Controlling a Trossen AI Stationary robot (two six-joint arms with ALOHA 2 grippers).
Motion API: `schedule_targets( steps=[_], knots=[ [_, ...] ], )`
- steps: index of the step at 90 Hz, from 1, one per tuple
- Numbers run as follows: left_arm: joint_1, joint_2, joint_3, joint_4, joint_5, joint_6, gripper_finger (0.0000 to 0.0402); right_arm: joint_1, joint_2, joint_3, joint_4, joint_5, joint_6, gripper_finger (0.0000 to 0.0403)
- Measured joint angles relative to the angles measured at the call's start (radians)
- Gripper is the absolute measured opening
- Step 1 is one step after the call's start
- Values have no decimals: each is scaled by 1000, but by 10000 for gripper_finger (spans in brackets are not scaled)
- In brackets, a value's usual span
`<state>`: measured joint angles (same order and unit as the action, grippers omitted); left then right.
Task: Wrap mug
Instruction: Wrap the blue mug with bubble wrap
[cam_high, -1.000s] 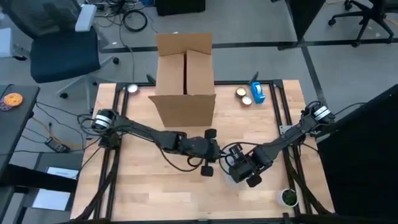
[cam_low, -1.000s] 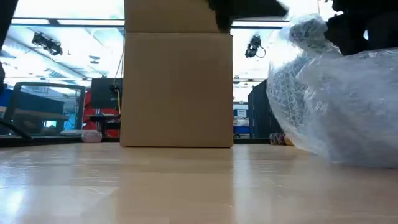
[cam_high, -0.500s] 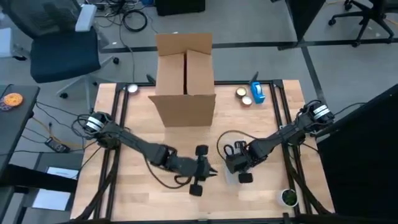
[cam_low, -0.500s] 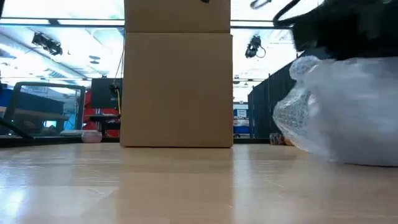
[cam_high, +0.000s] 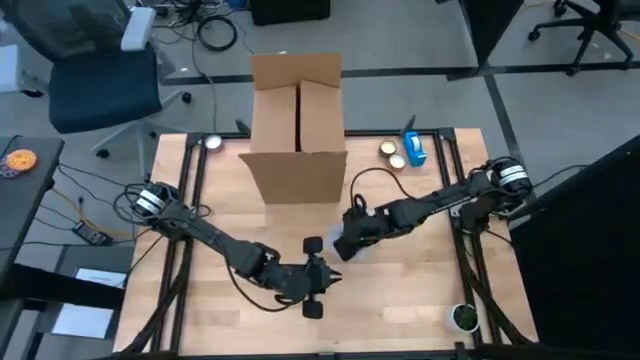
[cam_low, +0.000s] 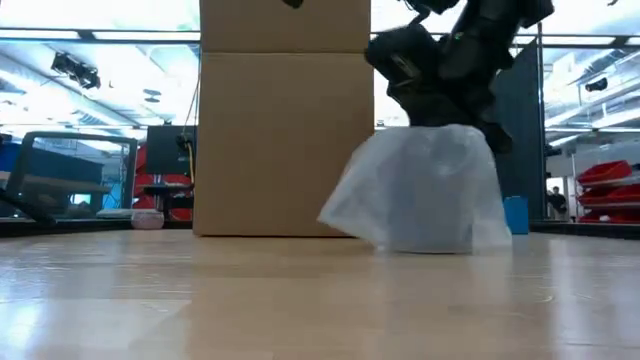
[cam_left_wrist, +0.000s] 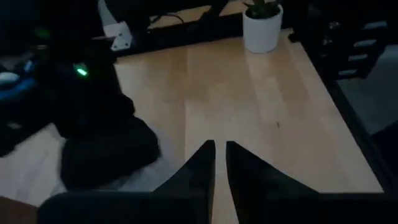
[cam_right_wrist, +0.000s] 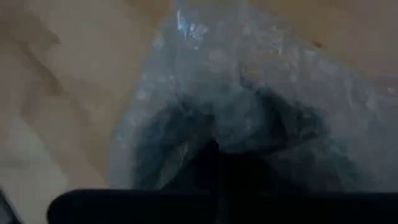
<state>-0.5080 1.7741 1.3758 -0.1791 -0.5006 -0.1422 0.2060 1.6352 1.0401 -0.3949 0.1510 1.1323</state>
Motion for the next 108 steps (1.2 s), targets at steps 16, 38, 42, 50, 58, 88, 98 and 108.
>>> schedule_targets(
  steps=[16, 38, 42, 50, 58, 88, 98, 108],
  knots=[
    [-18, 0, 0, -33, -12, -1, 26, -1, 0, 0, -19, -37, -4, 0],
    [-63, 0, 0, -61, -53, 2, 26, 32, 0, 31, -29, -36, 111, 0],
    [-67, 0, 0, -69, -71, 2, 26, 41, 0, 45, -37, -34, 122, 0],
    [-70, 0, 0, -71, -90, -1, 26, 57, -7, 81, -52, 2, 123, 0],
    [-70, -1, 0, -83, -92, -28, 26, 78, -19, 129, -121, 66, 124, 0],
    [-54, 2, -131, 132, -198, -74, 25, 144, -96, 295, -419, 191, 97, 0],
    [-27, 2, -177, 290, -272, -53, 25, 151, -144, 319, -528, 220, 71, 0],
    [26, 2, -188, 380, -289, -44, 25, 154, -198, 320, -607, 270, 68, 0]
  ],
)
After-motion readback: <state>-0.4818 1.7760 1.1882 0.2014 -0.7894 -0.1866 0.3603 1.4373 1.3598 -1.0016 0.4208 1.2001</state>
